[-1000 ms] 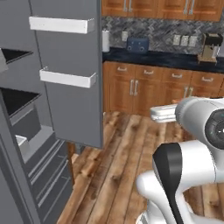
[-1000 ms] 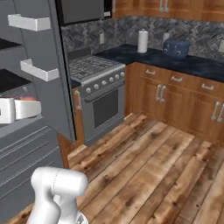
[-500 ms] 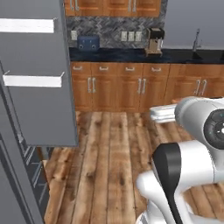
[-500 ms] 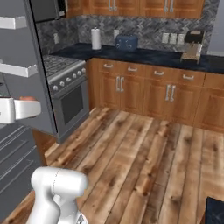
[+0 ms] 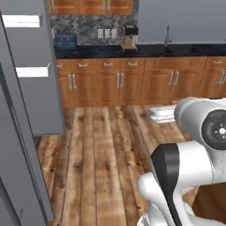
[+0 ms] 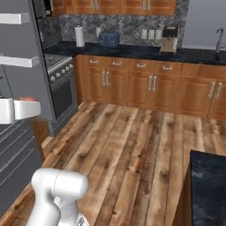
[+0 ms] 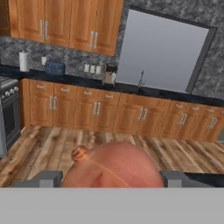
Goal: Gather the cucumber and onion from the fridge and place them on a tray on the dining counter. Then gather the fish and chicken drumstick from the fridge and place them on the other tray.
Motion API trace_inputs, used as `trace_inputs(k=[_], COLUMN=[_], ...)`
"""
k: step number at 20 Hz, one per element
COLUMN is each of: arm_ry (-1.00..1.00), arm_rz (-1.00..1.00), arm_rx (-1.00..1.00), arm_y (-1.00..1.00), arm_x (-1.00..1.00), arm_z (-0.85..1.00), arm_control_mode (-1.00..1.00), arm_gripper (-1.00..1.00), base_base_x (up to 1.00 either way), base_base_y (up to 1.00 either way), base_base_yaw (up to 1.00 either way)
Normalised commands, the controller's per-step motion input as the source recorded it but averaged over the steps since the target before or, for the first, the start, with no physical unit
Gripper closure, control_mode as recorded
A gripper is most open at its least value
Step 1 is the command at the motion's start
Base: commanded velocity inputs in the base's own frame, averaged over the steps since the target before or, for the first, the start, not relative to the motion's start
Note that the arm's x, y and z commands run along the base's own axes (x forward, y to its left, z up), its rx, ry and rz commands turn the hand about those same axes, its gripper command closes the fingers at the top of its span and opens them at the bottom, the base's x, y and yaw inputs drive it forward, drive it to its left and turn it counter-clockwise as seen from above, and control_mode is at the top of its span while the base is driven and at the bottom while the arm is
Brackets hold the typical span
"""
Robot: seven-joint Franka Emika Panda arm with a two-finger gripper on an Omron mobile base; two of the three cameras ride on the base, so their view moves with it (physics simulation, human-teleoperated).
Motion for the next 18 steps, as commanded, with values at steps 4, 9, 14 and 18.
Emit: trace_inputs(k=[4, 9, 14, 18], arm_ry=[0.00, 0.00, 0.00, 0.00], arm_rz=[0.00, 0.00, 0.00, 0.00], arm_rx=[0.00, 0.00, 0.00, 0.00], arm_y=[0.00, 0.00, 0.00, 0.00], arm_x=[0.00, 0.00, 0.00, 0.00], arm_z=[0.00, 0.00, 0.00, 0.00], arm_control_mode=[1.00, 1.00, 1.00, 1.00], arm_gripper=[1.00, 1.00, 1.00, 1.00], base_base_x=[-0.89, -0.91, -0.92, -0.96], base_base_y=[-0.25, -0.34, -0.38, -0.41], base_base_yaw=[-0.20, -0.18, -0.15, -0.14])
